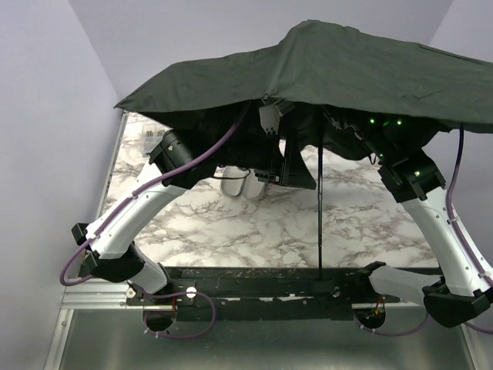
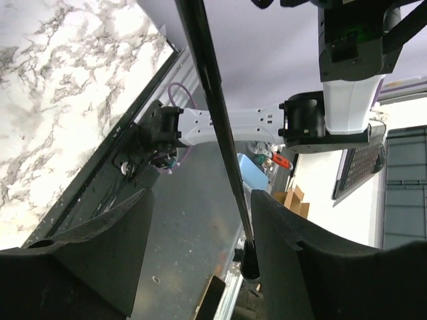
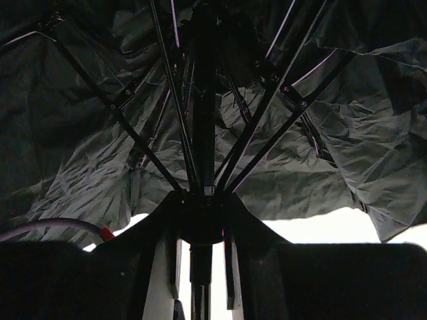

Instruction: Open the umbrella

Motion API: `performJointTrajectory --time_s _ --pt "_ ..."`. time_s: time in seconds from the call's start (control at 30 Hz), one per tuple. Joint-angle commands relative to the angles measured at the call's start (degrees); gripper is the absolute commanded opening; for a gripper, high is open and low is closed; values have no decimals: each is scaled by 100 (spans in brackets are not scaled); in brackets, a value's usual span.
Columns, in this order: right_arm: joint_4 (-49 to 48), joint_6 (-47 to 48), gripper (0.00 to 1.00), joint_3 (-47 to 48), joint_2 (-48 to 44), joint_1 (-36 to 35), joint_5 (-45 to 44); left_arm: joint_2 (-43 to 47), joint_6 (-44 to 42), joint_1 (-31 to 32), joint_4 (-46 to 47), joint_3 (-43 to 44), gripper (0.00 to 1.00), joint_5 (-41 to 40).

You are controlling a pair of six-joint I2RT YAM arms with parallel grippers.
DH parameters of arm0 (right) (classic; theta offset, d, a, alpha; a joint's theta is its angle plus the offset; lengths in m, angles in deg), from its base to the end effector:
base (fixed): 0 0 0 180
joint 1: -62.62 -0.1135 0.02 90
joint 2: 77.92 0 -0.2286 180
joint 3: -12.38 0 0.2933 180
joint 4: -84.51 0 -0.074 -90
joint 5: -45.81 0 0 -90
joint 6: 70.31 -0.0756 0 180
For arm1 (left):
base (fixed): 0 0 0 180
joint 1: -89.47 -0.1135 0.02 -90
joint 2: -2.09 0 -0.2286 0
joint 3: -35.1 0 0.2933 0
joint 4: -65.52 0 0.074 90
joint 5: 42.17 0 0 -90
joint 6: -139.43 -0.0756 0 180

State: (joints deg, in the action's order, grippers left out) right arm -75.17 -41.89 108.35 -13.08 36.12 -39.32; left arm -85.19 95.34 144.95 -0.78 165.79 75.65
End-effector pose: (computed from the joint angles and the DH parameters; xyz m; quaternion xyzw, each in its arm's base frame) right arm 0.2840 0.1488 0.5000 0.1607 0.6170 0.5547 0.5346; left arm 0.1704 -0.3100 0.4886 0.1999 0.7950 -0.5421 0.1848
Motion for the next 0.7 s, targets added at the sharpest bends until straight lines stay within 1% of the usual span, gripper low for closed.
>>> performJointTrajectory --time_s 0.0,0.13,0.2,0.3,0.43,0.5,0.53,0.6,0.63,0.67 --pt "-120 60 1 248 3 13 187 -18 -37 -64 314 82 61 -209" --pt "-217 49 1 233 53 18 -1 102 310 -55 1128 -478 62 124" --pt "-283 104 1 243 64 16 -202 107 473 -43 1520 -691 64 257" --pt "-326 176 1 347 110 14 -654 18 580 -12 1704 -856 67 243" --pt "-438 254 1 531 307 14 -1006 -80 789 65 2157 -1110 68 433" --pt "-438 331 1 694 421 15 -1188 -171 855 98 2210 -1095 52 520" --pt "-409 390 1 786 462 18 -1289 -224 881 102 2195 -1067 40 561" --pt "-394 437 1 917 560 18 -1485 -312 889 112 2161 -1016 10 638" --pt "-382 479 1 973 604 14 -1534 -339 865 112 2115 -981 0 649" --pt "-350 532 1 1036 633 16 -1566 -339 852 112 2062 -931 0 647"
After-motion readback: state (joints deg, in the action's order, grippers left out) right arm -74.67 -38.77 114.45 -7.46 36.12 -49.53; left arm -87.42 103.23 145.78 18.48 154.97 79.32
